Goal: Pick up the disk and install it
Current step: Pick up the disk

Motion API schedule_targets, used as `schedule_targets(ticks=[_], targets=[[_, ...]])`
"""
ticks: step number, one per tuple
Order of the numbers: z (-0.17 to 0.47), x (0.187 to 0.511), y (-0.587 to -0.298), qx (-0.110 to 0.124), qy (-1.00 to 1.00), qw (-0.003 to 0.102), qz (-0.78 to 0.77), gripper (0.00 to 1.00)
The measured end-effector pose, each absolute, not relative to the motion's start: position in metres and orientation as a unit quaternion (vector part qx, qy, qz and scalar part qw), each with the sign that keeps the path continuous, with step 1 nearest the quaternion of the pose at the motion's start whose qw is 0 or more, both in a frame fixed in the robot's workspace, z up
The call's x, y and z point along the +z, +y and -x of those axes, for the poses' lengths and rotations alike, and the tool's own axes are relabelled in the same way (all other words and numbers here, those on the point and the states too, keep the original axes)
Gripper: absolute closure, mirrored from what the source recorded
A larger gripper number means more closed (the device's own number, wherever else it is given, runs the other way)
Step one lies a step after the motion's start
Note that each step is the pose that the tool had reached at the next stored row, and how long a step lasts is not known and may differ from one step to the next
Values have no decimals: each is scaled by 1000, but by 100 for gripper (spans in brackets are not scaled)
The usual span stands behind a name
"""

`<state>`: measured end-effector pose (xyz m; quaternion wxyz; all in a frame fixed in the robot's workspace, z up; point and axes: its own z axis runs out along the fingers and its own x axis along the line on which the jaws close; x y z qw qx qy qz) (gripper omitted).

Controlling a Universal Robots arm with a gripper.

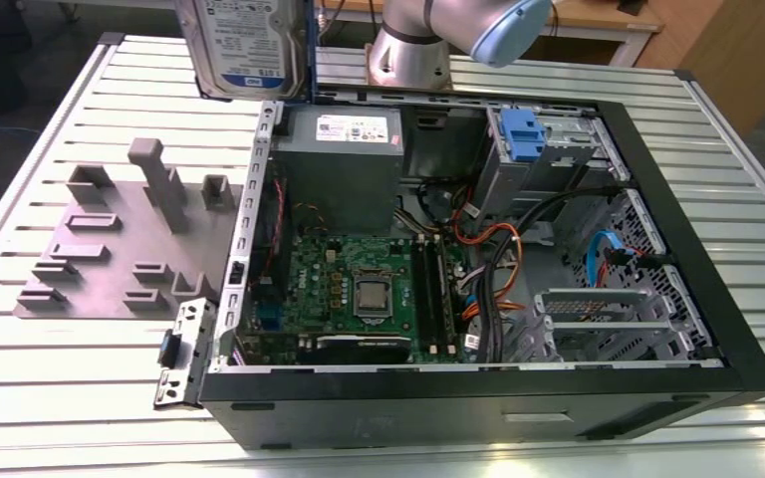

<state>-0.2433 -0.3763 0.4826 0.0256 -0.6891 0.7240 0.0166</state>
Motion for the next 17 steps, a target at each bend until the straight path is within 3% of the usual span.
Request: schedule_targets(ticks=[17], targets=[[225,483,-376,17,724,26,689,63]])
